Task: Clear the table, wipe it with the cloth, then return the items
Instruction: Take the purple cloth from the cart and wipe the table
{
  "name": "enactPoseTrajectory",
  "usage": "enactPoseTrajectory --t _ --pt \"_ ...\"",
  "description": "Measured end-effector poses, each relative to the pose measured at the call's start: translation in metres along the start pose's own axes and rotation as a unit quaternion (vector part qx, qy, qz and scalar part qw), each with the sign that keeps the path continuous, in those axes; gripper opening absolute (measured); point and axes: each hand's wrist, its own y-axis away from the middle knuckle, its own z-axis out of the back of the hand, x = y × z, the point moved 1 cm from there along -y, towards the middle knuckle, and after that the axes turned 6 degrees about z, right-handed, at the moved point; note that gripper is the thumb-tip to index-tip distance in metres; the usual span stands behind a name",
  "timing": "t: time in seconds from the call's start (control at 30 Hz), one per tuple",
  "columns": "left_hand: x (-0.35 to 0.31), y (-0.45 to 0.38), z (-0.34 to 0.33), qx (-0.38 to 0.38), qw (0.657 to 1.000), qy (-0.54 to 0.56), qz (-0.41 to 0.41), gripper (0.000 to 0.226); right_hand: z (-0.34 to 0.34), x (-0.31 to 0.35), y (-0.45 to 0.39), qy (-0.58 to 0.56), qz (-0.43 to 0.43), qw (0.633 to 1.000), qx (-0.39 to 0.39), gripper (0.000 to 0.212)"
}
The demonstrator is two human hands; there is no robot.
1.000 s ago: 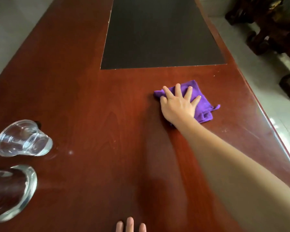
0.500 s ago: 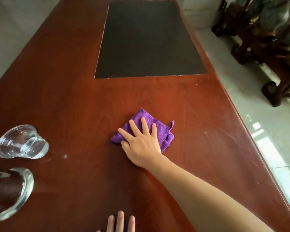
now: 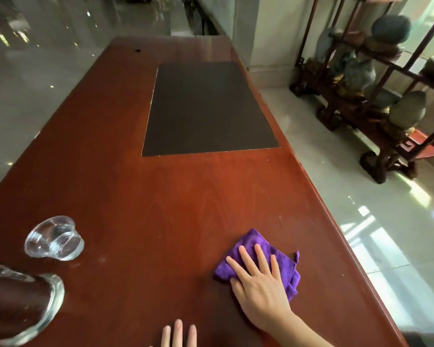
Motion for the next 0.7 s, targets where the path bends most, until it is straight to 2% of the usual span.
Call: enactPoseTrajectory --t 0.03,0.07,0.1,0.13,0.17,0.2,0.27,0.3,0.37,0.4,0.43,0.5,0.57,0.63,0.67,0.7 --pt "0.031 0.01 -0.004 0.082 0.996 0.005 -0.046 0.029 0.0 -0.012 0.01 -0.004 -0.03 1.0 0.006 0.051" --pt "0.065 0.003 -0.003 0.06 0.998 -0.004 -0.027 0.029 -0.002 -0.024 0.021 -0.003 -0.059 0.998 0.012 0.055" --pt "0.067 0.004 -0.001 0.038 0.999 0.007 0.024 0.03 -0.003 -0.035 0.029 -0.003 -0.081 0.997 0.014 0.06" --pt "0.072 0.002 0.002 0.043 0.998 0.017 0.042 0.03 -0.005 -0.044 0.036 -0.004 -0.096 0.995 0.012 0.062" --pt "0.066 0.013 0.003 0.01 1.0 -0.011 0.013 0.03 -0.007 -0.051 0.041 0.0 -0.106 0.994 0.009 0.06" --pt "0.062 0.018 0.007 0.113 0.993 0.0 -0.021 0.031 -0.008 -0.054 0.044 0.002 -0.11 0.994 0.005 0.056" --pt "0.063 0.022 0.006 0.18 0.982 0.06 -0.004 0.04 -0.005 -0.053 0.045 -0.011 -0.114 0.993 0.003 0.051" --pt "0.064 0.027 0.007 0.151 0.988 0.044 0.014 0.05 -0.002 -0.05 0.044 -0.022 -0.118 0.993 -0.003 0.05" --pt "0.057 0.021 0.016 0.179 0.981 0.041 0.066 0.067 0.002 -0.048 0.041 -0.066 -0.126 0.989 -0.031 0.048" --pt "0.056 0.023 0.019 0.192 0.977 0.03 0.083 0.07 0.005 -0.047 0.041 -0.107 -0.131 0.984 -0.049 0.045" --pt "0.055 0.026 0.019 0.167 0.982 0.022 0.089 0.07 0.009 -0.046 0.04 -0.159 -0.136 0.976 -0.067 0.043" --pt "0.054 0.031 0.021 0.137 0.987 -0.004 0.078 0.07 0.018 -0.044 0.041 -0.262 -0.153 0.948 -0.101 0.038" --pt "0.055 0.028 0.024 0.147 0.985 -0.008 0.091 0.07 0.031 -0.041 0.044 -0.353 -0.196 0.906 -0.125 0.037" --pt "0.054 0.03 0.027 0.178 0.979 -0.019 0.1 0.072 0.048 -0.035 0.046 -0.443 -0.265 0.844 -0.147 0.036" --pt "0.053 0.025 0.032 0.229 0.967 -0.007 0.109 0.073 0.057 -0.032 0.047 -0.489 -0.3 0.804 -0.154 0.033" --pt "0.052 0.017 0.037 0.276 0.954 0.008 0.114 0.073 0.065 -0.03 0.048 -0.546 -0.336 0.75 -0.165 0.029"
